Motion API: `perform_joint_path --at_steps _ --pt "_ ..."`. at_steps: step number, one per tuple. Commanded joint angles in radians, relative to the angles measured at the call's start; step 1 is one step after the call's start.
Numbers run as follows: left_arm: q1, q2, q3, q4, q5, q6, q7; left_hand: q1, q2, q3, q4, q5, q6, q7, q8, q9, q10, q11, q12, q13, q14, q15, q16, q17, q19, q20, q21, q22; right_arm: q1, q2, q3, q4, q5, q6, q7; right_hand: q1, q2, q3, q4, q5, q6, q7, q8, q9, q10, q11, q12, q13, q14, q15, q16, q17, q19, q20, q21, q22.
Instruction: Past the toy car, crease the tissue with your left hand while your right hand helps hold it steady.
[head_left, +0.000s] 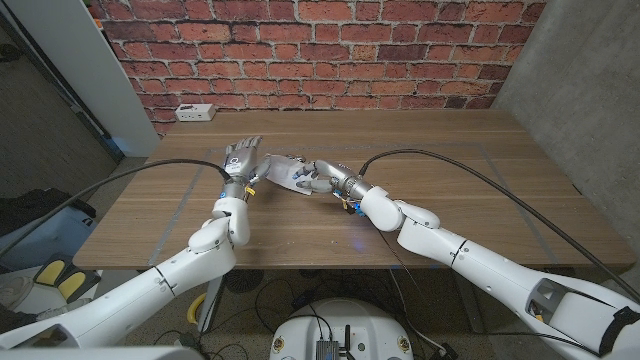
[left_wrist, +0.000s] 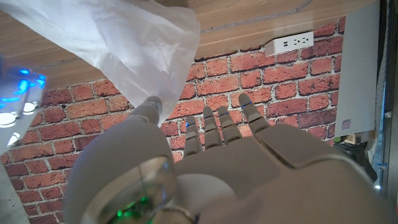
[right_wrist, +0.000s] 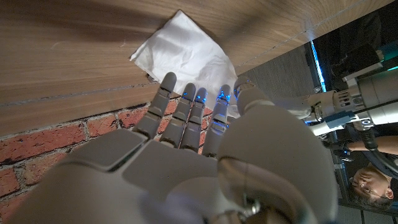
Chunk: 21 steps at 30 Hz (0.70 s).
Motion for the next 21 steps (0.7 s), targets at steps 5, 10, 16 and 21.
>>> perform_joint_path --at_steps 5,10,16,21 --pt "0.111 0.054 -0.095 -0.002 -0.012 -0.253 0.127 -0.111 -0.031 -0.051 0.01 0.016 -0.072 0.006 0.011 -0.001 -0.124 0.008 0.001 -0.049 -0.147 0.066 -0.009 -0.012 -0.214 0.046 -0.093 -0.011 0.0 0.008 0.001 0.0 -0.008 -0.006 0.009 -0.027 -0.003 0.008 0.005 -0.002 -0.028 0.0 -0.006 0.006 -0.011 0.0 -0.013 -0.003 -0.006 -0.042 -0.01 -0.007 -0.011 0.01 -0.007 -0.001" --pt "0.11 0.048 -0.045 -0.06 0.176 -0.048 0.093 0.007 0.022 0.044 -0.119 0.065 -0.186 0.025 0.004 0.003 -0.204 0.013 0.007 -0.061 -0.222 0.095 -0.003 -0.012 -0.276 0.049 -0.125 -0.011 -0.006 0.005 -0.001 -0.014 -0.017 -0.014 0.007 -0.032 -0.006 0.008 0.006 -0.002 -0.035 0.0 -0.005 0.005 -0.015 0.0 -0.018 -0.004 -0.007 -0.041 -0.014 -0.01 -0.011 0.012 -0.009 -0.001" --pt "0.111 0.037 -0.013 -0.117 0.273 0.112 -0.023 -0.006 0.006 0.046 -0.144 0.058 -0.165 0.046 0.028 0.003 -0.228 0.02 0.021 -0.065 -0.272 0.101 0.004 -0.005 -0.327 0.051 -0.15 -0.008 -0.014 -0.002 0.0 -0.034 -0.018 -0.025 0.014 -0.04 -0.01 0.006 0.008 -0.003 -0.038 0.002 -0.003 0.005 -0.014 0.0 -0.022 -0.005 -0.003 -0.043 -0.015 -0.013 -0.012 0.015 -0.01 -0.002" --pt "0.131 0.022 -0.036 -0.137 0.251 0.141 -0.047 -0.07 0.015 0.028 -0.107 0.045 -0.13 0.039 0.033 0.003 -0.209 0.026 0.035 -0.066 -0.257 0.105 0.019 0.002 -0.33 0.051 -0.151 -0.004 -0.022 -0.008 0.002 -0.053 -0.024 -0.036 0.015 -0.046 -0.011 0.005 0.01 -0.004 -0.038 0.002 0.0 0.005 -0.012 0.0 -0.023 -0.006 -0.004 -0.048 -0.017 -0.015 -0.011 0.016 -0.011 -0.002"
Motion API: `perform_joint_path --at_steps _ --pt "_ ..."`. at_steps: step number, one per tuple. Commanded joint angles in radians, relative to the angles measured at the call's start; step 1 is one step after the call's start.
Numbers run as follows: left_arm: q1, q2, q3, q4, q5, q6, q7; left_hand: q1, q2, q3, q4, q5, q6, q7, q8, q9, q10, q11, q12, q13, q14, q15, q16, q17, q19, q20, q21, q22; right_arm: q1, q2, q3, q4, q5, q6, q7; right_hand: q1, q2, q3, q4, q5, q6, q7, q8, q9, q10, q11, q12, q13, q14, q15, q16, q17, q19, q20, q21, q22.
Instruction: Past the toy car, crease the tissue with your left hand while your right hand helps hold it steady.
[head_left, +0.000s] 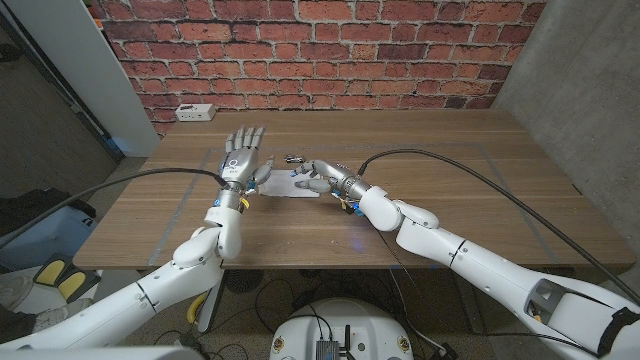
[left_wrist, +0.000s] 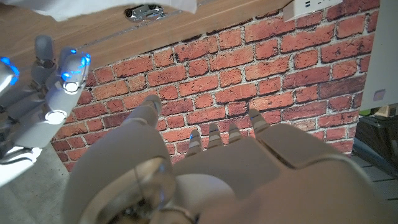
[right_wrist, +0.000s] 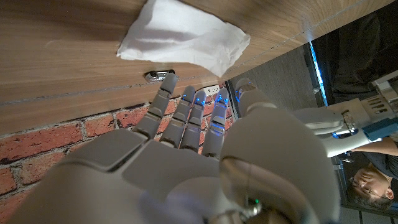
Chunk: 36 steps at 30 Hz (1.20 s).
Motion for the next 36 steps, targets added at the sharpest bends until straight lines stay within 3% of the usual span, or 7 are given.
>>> perform_joint_path --at_steps 1,3,4,8,12,28,36 --pt "0.036 -0.02 -0.005 -0.069 0.08 0.156 -0.073 -0.053 0.011 -0.013 0.028 -0.009 0.035 -0.002 0.011 0.005 0.021 0.007 0.019 0.0 -0.017 0.001 0.02 0.008 -0.21 0.008 0.0 0.008 -0.015 -0.011 0.0 -0.035 -0.011 -0.021 0.006 -0.008 0.002 0.003 0.007 0.0 -0.004 0.004 0.007 0.004 -0.001 0.0 -0.005 0.003 -0.003 -0.05 -0.002 -0.001 0.0 0.004 -0.004 0.003" --pt "0.04 -0.01 -0.007 -0.075 0.084 0.154 -0.076 -0.073 0.021 -0.01 0.04 -0.011 0.054 -0.003 0.013 0.004 0.052 0.011 0.033 -0.002 0.014 -0.01 0.031 0.008 -0.181 0.006 0.013 0.011 -0.018 -0.013 0.001 -0.041 -0.016 -0.022 0.002 -0.009 0.004 0.004 0.007 0.001 -0.003 0.004 0.009 0.003 0.0 0.0 -0.006 0.002 -0.005 -0.051 -0.004 -0.002 0.0 0.004 -0.004 0.003" --pt "0.042 -0.006 -0.01 -0.079 0.079 0.148 -0.08 -0.08 0.021 -0.005 0.038 -0.012 0.066 -0.004 0.012 0.003 0.066 0.005 0.038 -0.004 0.037 -0.022 0.035 0.003 -0.139 0.002 0.03 0.013 -0.018 -0.014 0.001 -0.042 -0.014 -0.021 0.005 -0.01 0.004 0.005 0.007 0.001 -0.003 0.005 0.009 0.003 0.0 0.0 -0.007 0.002 -0.007 -0.052 -0.006 -0.003 0.0 0.003 -0.005 0.002" --pt "0.045 0.018 -0.016 -0.093 0.06 0.129 -0.118 -0.08 0.003 0.01 0.004 -0.017 0.136 -0.01 0.019 0.003 0.161 -0.016 0.07 -0.016 0.14 -0.065 0.048 -0.009 -0.043 0.003 0.067 0.011 -0.019 -0.014 0.001 -0.045 -0.017 -0.021 0.005 -0.01 0.004 0.009 0.004 0.002 -0.007 0.0 0.01 0.003 -0.01 -0.003 -0.015 0.001 -0.02 -0.056 -0.016 -0.008 -0.006 0.002 -0.009 0.002" --pt "0.033 0.049 -0.005 -0.108 0.061 0.133 -0.196 -0.072 -0.007 0.017 -0.021 -0.023 0.191 -0.007 0.028 0.003 0.208 -0.026 0.082 -0.023 0.178 -0.065 0.047 -0.013 0.001 0.003 0.082 0.007 -0.018 -0.012 0.002 -0.04 -0.014 -0.009 0.003 -0.014 0.008 0.014 0.003 0.003 -0.027 -0.011 0.007 0.003 -0.038 -0.008 -0.035 -0.002 -0.053 -0.062 -0.035 -0.015 -0.026 0.002 -0.02 0.001" --pt "-0.036 0.122 0.018 -0.128 0.017 0.108 -0.466 -0.06 -0.026 0.017 -0.047 -0.035 0.206 -0.009 0.021 0.003 0.206 -0.028 0.074 -0.029 0.172 -0.063 0.031 -0.014 0.015 0.004 0.083 0.003 0.007 0.001 -0.014 -0.012 -0.048 -0.007 0.009 -0.04 0.011 0.017 0.009 0.004 -0.064 -0.018 0.003 0.002 -0.077 -0.01 -0.066 -0.006 -0.094 -0.047 -0.063 -0.029 -0.055 0.007 -0.041 -0.001" --pt "-0.076 0.137 0.038 -0.11 0.006 0.081 -0.545 -0.051 -0.038 0.016 -0.06 -0.043 0.233 -0.001 0.026 0.003 0.217 -0.027 0.075 -0.032 0.173 -0.061 0.026 -0.014 0.02 0.005 0.082 0.0 0.027 0.011 -0.043 -0.014 -0.127 -0.086 0.013 -0.063 0.003 0.01 0.014 0.001 -0.099 -0.019 0.0 0.002 -0.101 -0.003 -0.085 -0.008 -0.122 -0.032 -0.079 -0.034 -0.07 0.012 -0.054 -0.001"
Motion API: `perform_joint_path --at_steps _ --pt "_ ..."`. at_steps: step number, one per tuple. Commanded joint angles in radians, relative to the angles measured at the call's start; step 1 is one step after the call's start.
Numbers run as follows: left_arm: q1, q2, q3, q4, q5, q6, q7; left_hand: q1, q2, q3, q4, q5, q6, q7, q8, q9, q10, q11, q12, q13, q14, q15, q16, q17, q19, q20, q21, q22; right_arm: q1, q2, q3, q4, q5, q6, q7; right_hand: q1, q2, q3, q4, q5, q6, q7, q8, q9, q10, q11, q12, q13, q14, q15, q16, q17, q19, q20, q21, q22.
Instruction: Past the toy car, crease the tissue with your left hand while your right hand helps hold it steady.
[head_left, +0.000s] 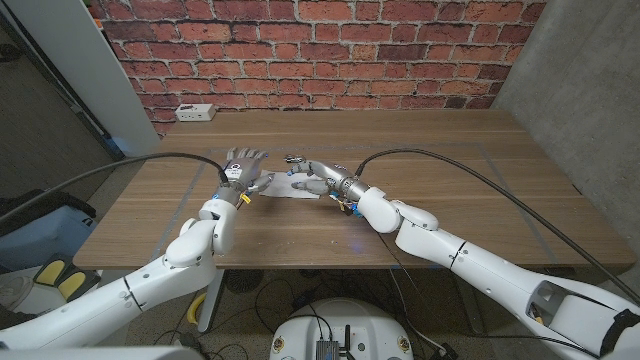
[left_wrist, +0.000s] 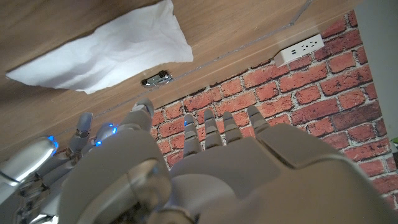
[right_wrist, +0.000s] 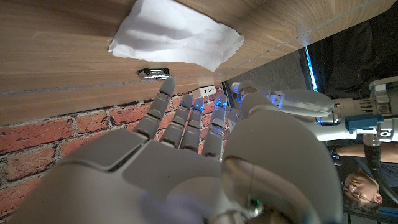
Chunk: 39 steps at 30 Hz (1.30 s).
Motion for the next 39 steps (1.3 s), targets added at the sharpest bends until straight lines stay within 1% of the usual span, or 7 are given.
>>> perform_joint_path --at_steps 1,10,16,29,33,34,39 --pt "-0.055 0.032 0.026 0.013 -0.021 -0.034 -0.14 0.011 -0.014 0.003 -0.013 -0.005 0.028 0.004 0.004 0.003 0.014 0.003 -0.001 0.0 0.001 0.005 -0.004 -0.001 0.011 0.001 0.005 -0.002 0.027 0.013 -0.034 0.007 -0.085 -0.082 0.009 -0.021 0.003 -0.002 0.004 0.001 -0.019 0.002 -0.001 0.002 -0.015 0.003 -0.009 0.001 -0.018 -0.034 -0.007 0.003 -0.014 0.001 -0.008 0.003" --pt "-0.08 0.038 0.045 0.026 -0.007 -0.056 -0.186 0.046 -0.023 0.01 -0.032 -0.006 0.064 -0.001 0.008 0.003 0.058 -0.02 0.008 -0.006 0.034 -0.011 -0.001 -0.002 0.045 -0.001 0.012 -0.007 0.05 0.024 -0.059 0.034 -0.113 -0.125 0.027 -0.038 0.007 -0.009 0.012 0.001 -0.031 0.005 0.001 0.002 -0.024 0.004 -0.018 0.001 -0.031 -0.027 -0.009 0.005 -0.017 0.001 -0.015 0.003" --pt "-0.094 0.04 0.059 0.031 0.014 -0.057 -0.223 0.077 -0.044 0.011 -0.042 -0.005 0.104 -0.005 0.018 0.003 0.076 -0.028 0.008 -0.01 0.042 -0.021 -0.005 -0.003 0.062 0.0 0.012 -0.012 0.064 0.031 -0.072 0.051 -0.118 -0.143 0.038 -0.048 0.004 -0.015 0.014 0.0 -0.041 0.006 0.001 0.002 -0.033 0.002 -0.025 0.001 -0.04 -0.027 -0.012 0.005 -0.019 0.002 -0.019 0.003" --pt "-0.127 0.015 0.092 0.084 0.081 -0.074 -0.251 0.15 -0.052 0.025 -0.045 -0.001 0.128 -0.018 0.016 0.003 0.106 -0.054 0.008 -0.016 0.059 -0.038 -0.009 -0.004 0.094 -0.002 0.014 -0.017 0.078 0.048 -0.066 0.099 -0.041 -0.113 0.052 -0.056 0.001 -0.022 0.012 -0.001 -0.058 0.009 0.002 0.002 -0.044 0.002 -0.034 0.001 -0.053 -0.023 -0.015 0.003 -0.021 0.003 -0.026 0.003" --pt "-0.142 0.004 0.099 0.112 0.081 -0.098 -0.261 0.18 -0.052 0.031 -0.044 -0.003 0.146 -0.038 0.016 0.003 0.12 -0.072 0.007 -0.018 0.071 -0.041 -0.009 -0.004 0.108 -0.001 0.014 -0.019 0.079 0.053 -0.058 0.112 -0.009 -0.101 0.054 -0.062 0.001 -0.025 0.014 -0.001 -0.063 0.01 0.002 0.002 -0.046 0.004 -0.037 0.001 -0.055 -0.021 -0.016 0.004 -0.023 0.005 -0.028 0.003" --pt "-0.143 0.002 0.099 0.117 0.08 -0.102 -0.261 0.193 -0.054 0.031 -0.042 -0.004 0.161 -0.047 0.018 0.003 0.128 -0.091 0.006 -0.02 0.071 -0.043 -0.011 -0.005 0.112 0.0 0.013 -0.02 0.08 0.053 -0.058 0.113 -0.007 -0.101 0.053 -0.063 0.001 -0.025 0.014 -0.001 -0.063 0.011 0.002 0.002 -0.047 0.005 -0.037 0.001 -0.056 -0.021 -0.016 0.004 -0.022 0.005 -0.028 0.003" --pt "-0.157 -0.006 0.112 0.135 0.102 -0.116 -0.27 0.216 -0.059 0.03 -0.038 -0.006 0.2 -0.086 0.022 0.001 0.146 -0.089 0.004 -0.023 0.078 -0.052 -0.013 -0.005 0.122 -0.001 0.01 -0.021 0.084 0.054 -0.06 0.12 0.002 -0.1 0.05 -0.066 0.002 -0.027 0.014 -0.001 -0.067 0.014 0.003 0.002 -0.049 0.006 -0.04 0.001 -0.054 -0.019 -0.015 0.004 -0.023 0.006 -0.03 0.003"
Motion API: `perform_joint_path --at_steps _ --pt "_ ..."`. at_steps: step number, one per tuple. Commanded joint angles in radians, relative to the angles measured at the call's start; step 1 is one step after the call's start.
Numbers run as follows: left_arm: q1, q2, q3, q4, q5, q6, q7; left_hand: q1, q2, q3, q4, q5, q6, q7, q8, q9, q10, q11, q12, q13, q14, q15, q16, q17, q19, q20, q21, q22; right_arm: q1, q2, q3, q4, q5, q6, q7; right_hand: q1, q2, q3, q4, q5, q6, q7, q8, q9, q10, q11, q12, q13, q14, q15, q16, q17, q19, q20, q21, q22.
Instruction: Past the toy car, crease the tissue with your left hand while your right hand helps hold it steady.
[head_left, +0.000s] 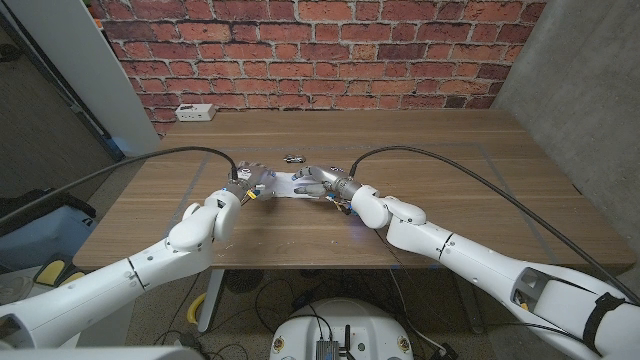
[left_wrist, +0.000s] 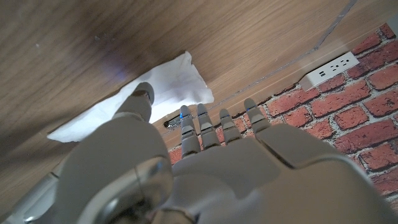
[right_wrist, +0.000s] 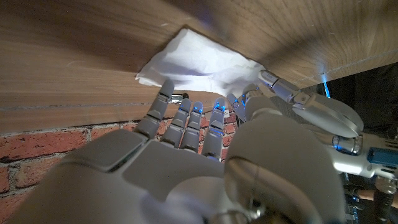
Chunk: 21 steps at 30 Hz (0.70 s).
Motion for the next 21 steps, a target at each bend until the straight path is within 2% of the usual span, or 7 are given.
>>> perform_joint_path --at_steps 1,5,11,15,16,20,21 --pt "-0.035 -0.023 0.028 0.055 0.04 -0.039 -0.026 0.025 -0.002 0.005 0.006 -0.002 0.034 -0.03 0.006 0.001 0.016 -0.005 -0.001 0.0 0.012 -0.004 -0.005 -0.001 0.01 0.004 0.003 0.002 0.01 0.009 0.004 0.031 0.049 0.018 0.0 -0.009 0.0 -0.004 -0.002 -0.001 -0.008 0.001 0.003 0.002 -0.008 0.0 -0.006 0.001 0.0 -0.016 0.0 0.004 -0.004 0.004 -0.004 0.003" --pt "-0.047 -0.03 0.041 0.067 0.062 -0.049 -0.042 0.042 -0.002 0.006 0.006 -0.003 0.042 -0.039 0.002 0.001 0.018 0.0 -0.006 -0.001 0.012 -0.007 -0.008 -0.001 0.014 0.0 0.0 0.002 0.015 0.011 0.003 0.04 0.054 0.025 -0.006 -0.009 0.001 -0.004 -0.003 -0.001 -0.008 0.002 0.004 0.001 -0.007 0.001 -0.007 0.001 0.003 -0.015 0.002 0.003 -0.003 0.004 -0.005 0.003" --pt "-0.055 -0.035 0.047 0.08 0.072 -0.07 -0.061 0.067 -0.008 0.004 0.006 -0.005 -0.003 -0.01 -0.026 0.001 0.004 -0.004 -0.019 -0.002 0.0 -0.011 -0.015 -0.001 0.014 -0.003 -0.006 0.001 0.02 0.014 0.001 0.051 0.061 0.033 -0.01 -0.01 0.004 -0.004 -0.004 0.0 -0.007 0.005 0.007 0.001 -0.003 0.002 -0.007 0.001 0.005 -0.015 0.003 0.003 -0.003 0.003 -0.007 0.003" --pt "-0.061 -0.041 0.052 0.084 0.086 -0.071 -0.075 0.079 -0.013 0.002 0.006 -0.005 0.013 -0.022 -0.023 0.001 0.001 0.0 -0.024 -0.002 -0.008 -0.011 -0.018 -0.001 0.014 -0.004 -0.009 0.001 0.023 0.015 0.001 0.058 0.065 0.039 -0.014 -0.011 0.006 -0.004 -0.004 0.001 -0.006 0.007 0.008 0.001 -0.002 0.002 -0.007 0.001 0.008 -0.014 0.005 0.003 -0.002 0.003 -0.009 0.003" --pt "-0.061 -0.043 0.052 0.085 0.089 -0.069 -0.077 0.094 -0.014 0.001 0.007 -0.005 0.055 -0.046 -0.011 0.002 0.002 0.0 -0.027 -0.002 -0.009 -0.01 -0.018 -0.001 0.014 -0.004 -0.013 0.001 0.023 0.015 0.0 0.059 0.065 0.041 -0.015 -0.011 0.007 -0.004 -0.004 0.001 -0.005 0.007 0.008 0.001 -0.001 0.002 -0.007 0.001 0.01 -0.013 0.006 0.003 -0.002 0.003 -0.009 0.003" --pt "-0.06 -0.051 0.048 0.091 0.088 -0.068 -0.079 0.145 0.0 0.0 0.011 -0.005 0.222 -0.052 0.025 0.003 0.03 0.003 -0.029 -0.003 0.001 -0.008 -0.014 -0.001 0.029 -0.006 -0.02 0.001 0.023 0.013 0.001 0.06 0.067 0.047 -0.02 -0.011 0.01 -0.003 -0.005 0.001 -0.004 0.008 0.01 0.001 0.001 0.002 -0.007 0.001 0.011 -0.015 0.007 0.004 -0.001 0.003 -0.01 0.003" --pt "-0.06 -0.053 0.048 0.093 0.088 -0.067 -0.08 0.148 0.002 0.0 0.011 -0.005 0.236 -0.052 0.027 0.003 0.036 0.002 -0.028 -0.003 0.004 -0.009 -0.014 -0.001 0.031 -0.005 -0.02 0.002 0.023 0.013 0.001 0.06 0.067 0.047 -0.021 -0.011 0.01 -0.004 -0.005 0.002 -0.005 0.009 0.01 0.001 0.002 0.003 -0.007 0.001 0.012 -0.014 0.008 0.004 -0.001 0.004 -0.01 0.003"
